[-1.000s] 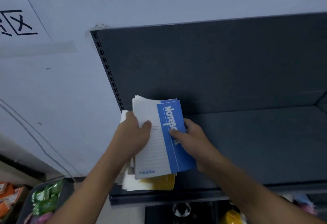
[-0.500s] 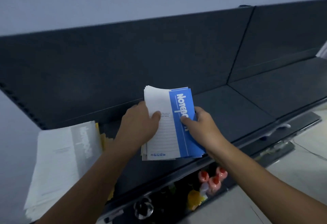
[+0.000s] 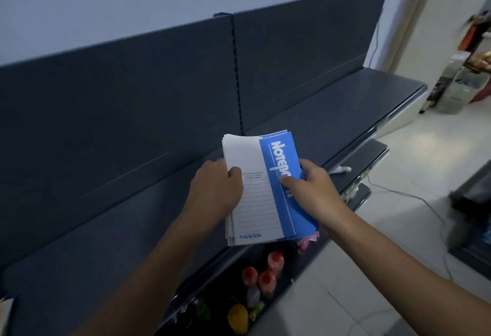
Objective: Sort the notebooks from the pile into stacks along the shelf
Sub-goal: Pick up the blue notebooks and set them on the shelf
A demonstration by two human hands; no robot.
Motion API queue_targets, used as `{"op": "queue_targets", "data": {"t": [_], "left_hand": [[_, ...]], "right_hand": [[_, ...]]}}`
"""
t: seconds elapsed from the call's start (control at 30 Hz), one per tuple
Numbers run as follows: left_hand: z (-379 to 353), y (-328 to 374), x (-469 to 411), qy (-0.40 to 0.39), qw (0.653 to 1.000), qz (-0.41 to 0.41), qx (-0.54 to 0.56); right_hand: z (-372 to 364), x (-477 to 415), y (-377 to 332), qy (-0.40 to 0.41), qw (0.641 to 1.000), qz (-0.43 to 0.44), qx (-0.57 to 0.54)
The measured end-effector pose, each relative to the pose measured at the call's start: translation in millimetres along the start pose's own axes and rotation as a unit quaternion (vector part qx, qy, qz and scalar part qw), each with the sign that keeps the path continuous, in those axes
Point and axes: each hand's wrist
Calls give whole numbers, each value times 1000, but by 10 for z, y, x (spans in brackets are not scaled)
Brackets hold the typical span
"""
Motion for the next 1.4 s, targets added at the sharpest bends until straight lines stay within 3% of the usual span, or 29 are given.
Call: {"op": "queue_targets", "data": {"t": [0.37, 0.77, 1.1, 1.4], "left_hand": [[-970, 885, -822, -101, 991, -74, -42], [-1638, 1694, -1267, -119, 986, -103, -56], [-2220, 2114, -1484, -68, 997, 13, -19], [-2159, 1846, -1814, -30, 987, 156, 9]], "right_hand": [[808, -733, 325, 111, 991, -70, 0], [1623, -1421, 572, 121, 989, -83, -11], [2215, -2302, 774, 48, 997, -8, 61], [1838, -3181, 738, -71, 989, 24, 126]]}}
Point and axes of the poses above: each hand's wrist, its own x-axis away from the middle knuckle, its own z-axis out of the back of the hand, y = z × x, and after that the axes turned 5 degrees about y, right-handed
